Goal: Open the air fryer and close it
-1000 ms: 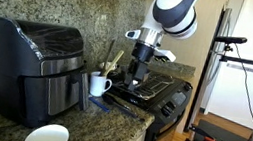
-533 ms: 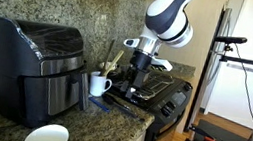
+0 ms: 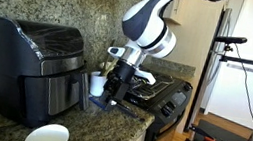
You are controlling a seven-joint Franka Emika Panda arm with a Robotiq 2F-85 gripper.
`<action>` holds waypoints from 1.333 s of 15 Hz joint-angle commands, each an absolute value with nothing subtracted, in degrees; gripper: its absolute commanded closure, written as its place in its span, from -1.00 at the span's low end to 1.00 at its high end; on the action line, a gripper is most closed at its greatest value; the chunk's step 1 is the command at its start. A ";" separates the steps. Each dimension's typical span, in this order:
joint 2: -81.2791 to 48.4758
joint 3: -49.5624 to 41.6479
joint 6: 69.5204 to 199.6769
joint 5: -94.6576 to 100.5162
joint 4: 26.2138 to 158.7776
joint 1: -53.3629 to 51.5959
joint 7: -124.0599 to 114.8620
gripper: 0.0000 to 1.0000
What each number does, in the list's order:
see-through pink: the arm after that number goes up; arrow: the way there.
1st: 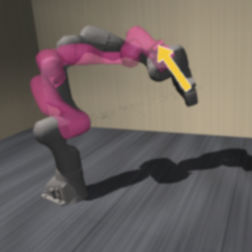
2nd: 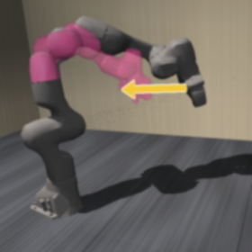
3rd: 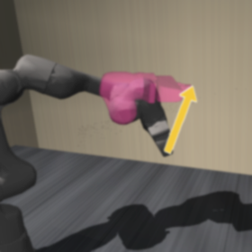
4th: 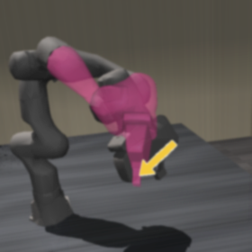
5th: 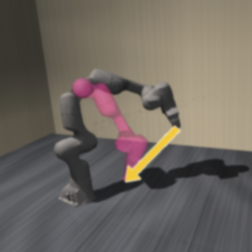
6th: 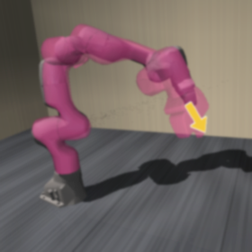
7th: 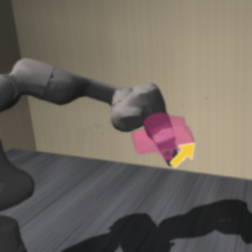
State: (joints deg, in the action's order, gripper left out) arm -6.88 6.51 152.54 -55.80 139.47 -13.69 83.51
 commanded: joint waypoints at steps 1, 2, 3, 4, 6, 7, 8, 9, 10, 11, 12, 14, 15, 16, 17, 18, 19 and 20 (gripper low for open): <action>-13.30 8.51 156.92 -64.36 133.61 -13.78 90.08 -1.00; -14.53 8.92 157.76 -67.04 132.29 -13.70 91.60 -1.00; -15.64 9.28 158.67 -69.26 131.14 -13.62 92.78 -1.00; -16.73 9.50 159.64 -71.29 130.03 -13.66 93.87 -1.00; -18.41 9.70 161.29 -75.22 128.14 -13.76 95.87 -1.00; -18.97 9.75 162.10 -77.04 127.56 -13.83 96.81 -1.00; -19.41 9.85 162.66 -78.64 127.15 -13.93 97.58 -1.00; -19.75 9.98 163.28 -80.06 126.87 -13.98 98.31 -1.00; -19.87 10.04 164.03 -81.34 126.78 -14.02 98.98 -1.00; -19.99 10.12 164.83 -82.29 126.68 -14.08 99.61 -1.00; -19.98 10.15 165.73 -83.06 126.73 -14.17 100.05 -1.00; -19.42 9.72 166.22 -82.38 127.66 -14.30 99.44 -1.00; -19.07 9.47 165.99 -81.13 128.31 -14.32 98.51 -1.00; -18.25 9.19 164.45 -79.59 129.38 -14.04 97.57 -1.00; -17.72 9.07 163.81 -79.14 129.89 -13.82 97.67 -1.00; -17.39 8.89 164.45 -78.94 130.13 -13.86 97.69 -1.00; -17.35 8.72 164.33 -78.72 130.12 -13.80 97.60 -1.00; -17.39 8.50 164.34 -78.61 130.02 -13.76 97.63 -1.00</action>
